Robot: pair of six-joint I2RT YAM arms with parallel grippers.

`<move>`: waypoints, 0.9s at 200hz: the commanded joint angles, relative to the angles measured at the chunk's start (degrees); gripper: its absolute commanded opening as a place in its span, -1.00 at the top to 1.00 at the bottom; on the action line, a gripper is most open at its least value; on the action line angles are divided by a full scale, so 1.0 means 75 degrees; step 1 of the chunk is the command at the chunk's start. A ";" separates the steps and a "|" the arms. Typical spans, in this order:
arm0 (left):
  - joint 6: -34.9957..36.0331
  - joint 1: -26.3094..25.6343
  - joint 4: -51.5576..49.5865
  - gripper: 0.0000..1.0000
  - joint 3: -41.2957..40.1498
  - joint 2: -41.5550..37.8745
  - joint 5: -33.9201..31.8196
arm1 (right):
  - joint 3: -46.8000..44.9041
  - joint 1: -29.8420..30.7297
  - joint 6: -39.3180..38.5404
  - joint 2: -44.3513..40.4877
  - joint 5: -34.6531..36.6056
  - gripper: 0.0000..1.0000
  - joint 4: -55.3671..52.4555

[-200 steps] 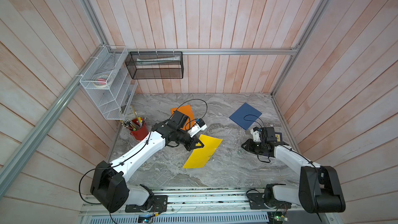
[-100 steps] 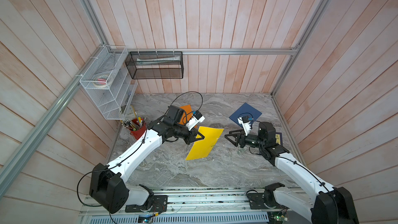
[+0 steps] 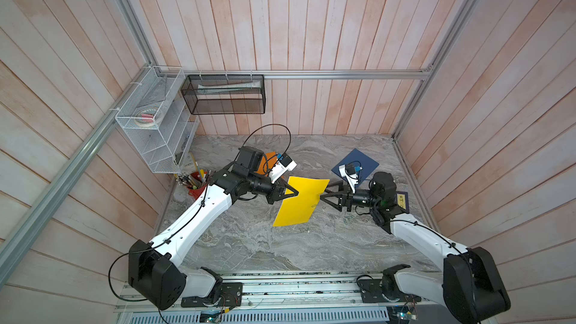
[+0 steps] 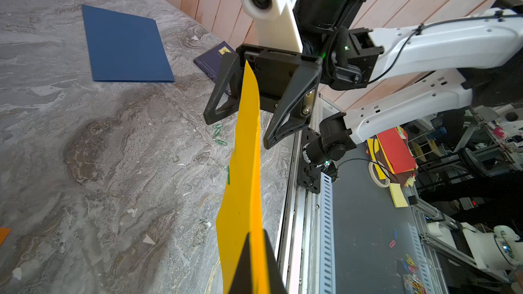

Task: Unclip the paperclips from the documents
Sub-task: Adjust the document.

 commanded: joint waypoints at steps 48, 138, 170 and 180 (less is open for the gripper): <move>0.0205 0.0021 -0.0096 1.00 0.0141 0.0047 0.0423 | 0.0490 0.0190 0.0749 0.0322 -0.1143 0.00 0.1320; 0.0198 0.0024 -0.0138 1.00 0.0012 0.0014 0.0305 | 0.0686 0.0277 0.0809 0.0359 -0.1184 1.00 0.1075; 0.0022 0.0025 0.0009 0.62 -0.0035 0.0019 0.0408 | 0.0763 0.0317 0.0855 0.0335 -0.1184 1.00 0.1029; -0.0066 0.0025 0.0103 0.55 -0.0056 0.0033 0.0461 | 0.0797 0.0340 0.0850 0.0335 -0.1185 1.00 0.0994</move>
